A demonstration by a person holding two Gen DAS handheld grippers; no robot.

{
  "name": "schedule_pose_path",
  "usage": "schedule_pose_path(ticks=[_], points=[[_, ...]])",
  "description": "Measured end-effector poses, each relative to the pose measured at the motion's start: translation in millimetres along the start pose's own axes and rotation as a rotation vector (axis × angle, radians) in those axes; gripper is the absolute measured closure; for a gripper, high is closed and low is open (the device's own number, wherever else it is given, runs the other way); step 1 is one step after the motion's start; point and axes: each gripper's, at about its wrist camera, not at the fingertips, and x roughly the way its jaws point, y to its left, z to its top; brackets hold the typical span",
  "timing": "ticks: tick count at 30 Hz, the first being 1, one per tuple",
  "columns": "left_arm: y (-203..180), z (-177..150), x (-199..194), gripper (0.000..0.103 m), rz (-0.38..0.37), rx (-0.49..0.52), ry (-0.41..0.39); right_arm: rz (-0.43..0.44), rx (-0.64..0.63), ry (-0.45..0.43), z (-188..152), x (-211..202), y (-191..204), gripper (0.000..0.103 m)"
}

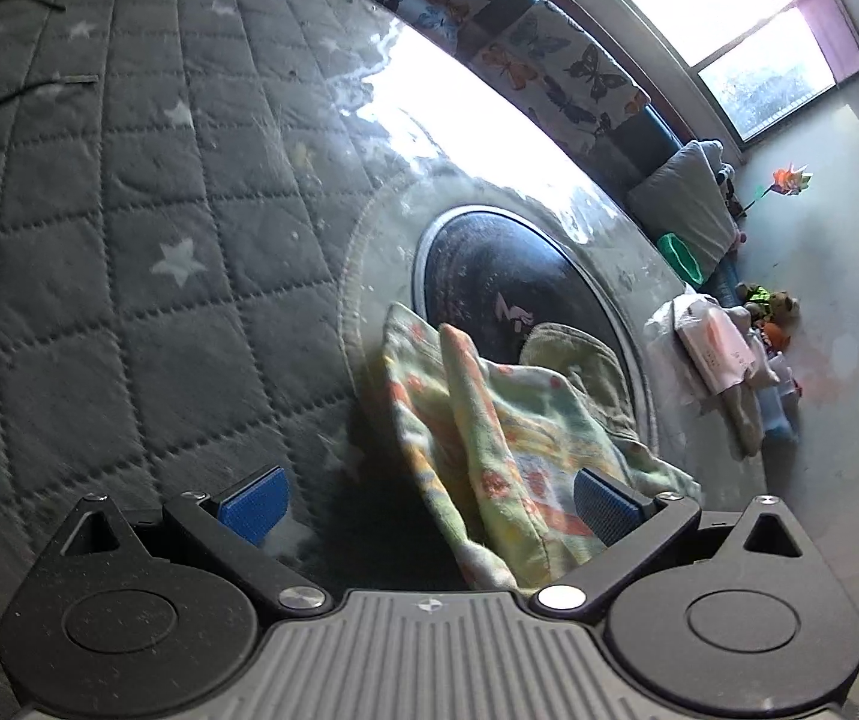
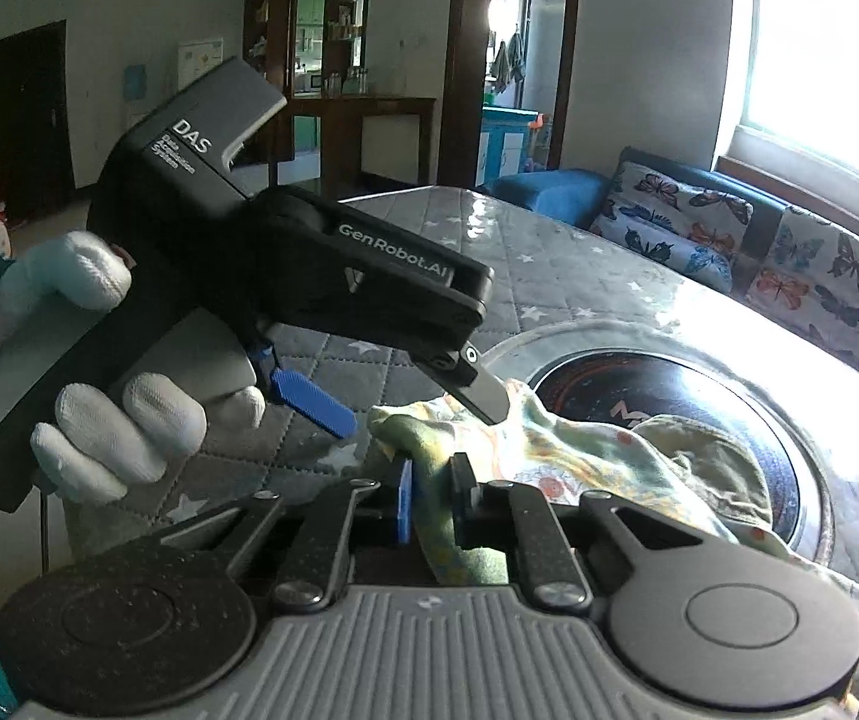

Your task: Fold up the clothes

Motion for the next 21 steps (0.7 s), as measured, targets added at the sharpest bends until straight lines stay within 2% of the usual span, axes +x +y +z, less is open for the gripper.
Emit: schedule_pose_path(ticks=[9, 18, 20, 21], points=[[-7.7, -0.9, 10.7, 0.005, -0.039, -0.005, 0.032, 0.000, 0.021, -0.017, -1.3, -1.0, -2.1, 0.092], [-9.5, -3.3, 22.3, 0.032, -0.109, -0.042, 0.069, 0.021, 0.038, -0.023, -3.8, -1.6, -4.5, 0.093], [-7.7, -4.1, 26.6, 0.052, -0.121, -0.059, 0.088, 0.026, 0.036, -0.021, -4.9, 0.5, -5.1, 0.093], [-6.8, -4.4, 29.2, 0.058, -0.124, -0.068, 0.097, 0.028, 0.037, -0.022, -5.6, 0.4, -5.9, 0.093]])
